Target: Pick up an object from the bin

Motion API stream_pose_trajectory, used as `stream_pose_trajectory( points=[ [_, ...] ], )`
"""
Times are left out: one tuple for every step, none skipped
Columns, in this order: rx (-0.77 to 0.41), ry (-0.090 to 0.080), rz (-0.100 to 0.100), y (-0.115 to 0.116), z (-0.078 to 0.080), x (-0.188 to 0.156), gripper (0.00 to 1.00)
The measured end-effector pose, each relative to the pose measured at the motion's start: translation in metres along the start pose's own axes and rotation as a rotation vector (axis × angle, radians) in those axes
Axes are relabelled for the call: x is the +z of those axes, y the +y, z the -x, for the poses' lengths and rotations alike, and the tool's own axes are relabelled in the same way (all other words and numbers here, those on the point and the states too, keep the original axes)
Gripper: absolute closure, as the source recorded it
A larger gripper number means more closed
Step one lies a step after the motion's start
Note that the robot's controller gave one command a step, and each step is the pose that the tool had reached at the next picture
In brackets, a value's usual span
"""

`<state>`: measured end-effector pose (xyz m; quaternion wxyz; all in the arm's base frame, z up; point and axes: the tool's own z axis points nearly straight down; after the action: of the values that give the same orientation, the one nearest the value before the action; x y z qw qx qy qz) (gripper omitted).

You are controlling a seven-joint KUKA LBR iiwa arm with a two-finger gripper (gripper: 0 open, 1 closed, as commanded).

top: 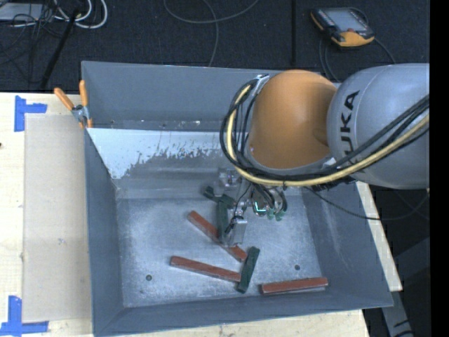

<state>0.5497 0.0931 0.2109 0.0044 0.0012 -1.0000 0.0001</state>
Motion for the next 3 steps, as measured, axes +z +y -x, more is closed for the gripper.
stream_pose_trajectory(
  points=[
    [0.003,-0.008,0.001,-0.001,0.002,-0.004,0.00],
    [0.109,-0.009,0.001,-0.007,-0.044,0.047,0.00],
    [0.170,-0.005,0.001,0.023,-0.068,0.064,0.00]
  ],
)
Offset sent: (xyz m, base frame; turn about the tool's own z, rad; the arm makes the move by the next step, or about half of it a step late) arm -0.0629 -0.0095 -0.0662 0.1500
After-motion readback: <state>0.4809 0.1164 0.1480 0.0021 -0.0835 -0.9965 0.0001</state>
